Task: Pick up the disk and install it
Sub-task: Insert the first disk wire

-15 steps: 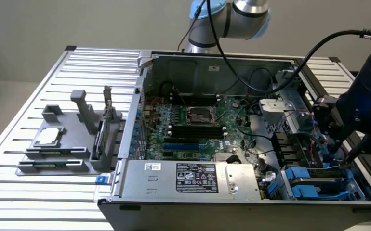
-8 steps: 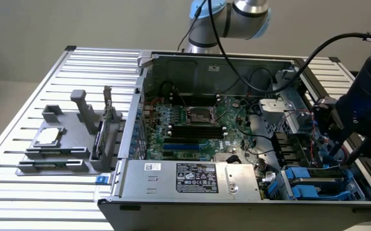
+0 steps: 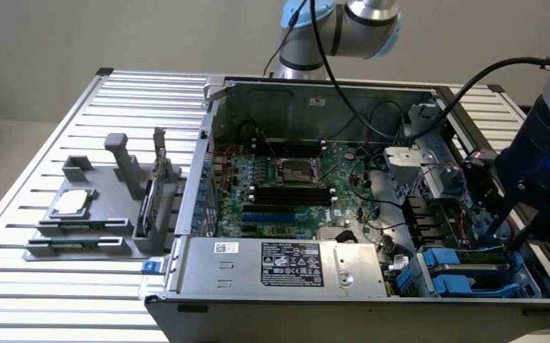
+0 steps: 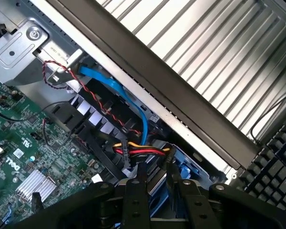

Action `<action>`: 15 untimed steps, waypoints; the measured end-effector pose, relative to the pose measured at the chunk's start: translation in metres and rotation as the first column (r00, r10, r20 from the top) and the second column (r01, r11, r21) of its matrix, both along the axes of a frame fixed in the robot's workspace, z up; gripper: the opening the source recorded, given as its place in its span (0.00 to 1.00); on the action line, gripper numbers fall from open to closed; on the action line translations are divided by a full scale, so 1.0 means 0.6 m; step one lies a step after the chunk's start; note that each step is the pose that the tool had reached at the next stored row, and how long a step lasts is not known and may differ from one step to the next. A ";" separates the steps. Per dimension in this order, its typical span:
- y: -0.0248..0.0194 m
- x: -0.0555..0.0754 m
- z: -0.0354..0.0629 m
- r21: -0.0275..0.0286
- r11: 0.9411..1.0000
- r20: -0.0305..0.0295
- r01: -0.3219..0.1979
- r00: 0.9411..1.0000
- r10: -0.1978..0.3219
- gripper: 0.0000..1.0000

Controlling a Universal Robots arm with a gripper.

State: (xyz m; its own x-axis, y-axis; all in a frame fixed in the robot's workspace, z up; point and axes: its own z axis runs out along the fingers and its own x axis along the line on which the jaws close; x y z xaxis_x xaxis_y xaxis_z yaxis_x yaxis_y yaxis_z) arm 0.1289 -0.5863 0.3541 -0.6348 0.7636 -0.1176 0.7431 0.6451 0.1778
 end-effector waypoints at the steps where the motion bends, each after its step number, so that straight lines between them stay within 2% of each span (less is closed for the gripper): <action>1: -0.0008 0.000 -0.001 0.001 1.000 0.000 0.005 1.000 -0.005 0.31; 5: -0.0058 0.003 -0.003 0.008 1.000 -0.001 0.009 1.000 -0.009 0.31; 9: -0.0127 0.006 -0.003 0.014 1.000 -0.006 0.009 1.000 -0.009 0.31; 15: -0.0177 0.007 -0.005 0.023 0.999 -0.007 0.036 0.999 -0.035 0.31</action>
State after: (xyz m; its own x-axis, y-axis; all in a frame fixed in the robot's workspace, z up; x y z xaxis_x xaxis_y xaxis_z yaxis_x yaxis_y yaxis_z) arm 0.1329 -0.5969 0.3510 -0.6080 0.7882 -0.0952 0.7667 0.6141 0.1875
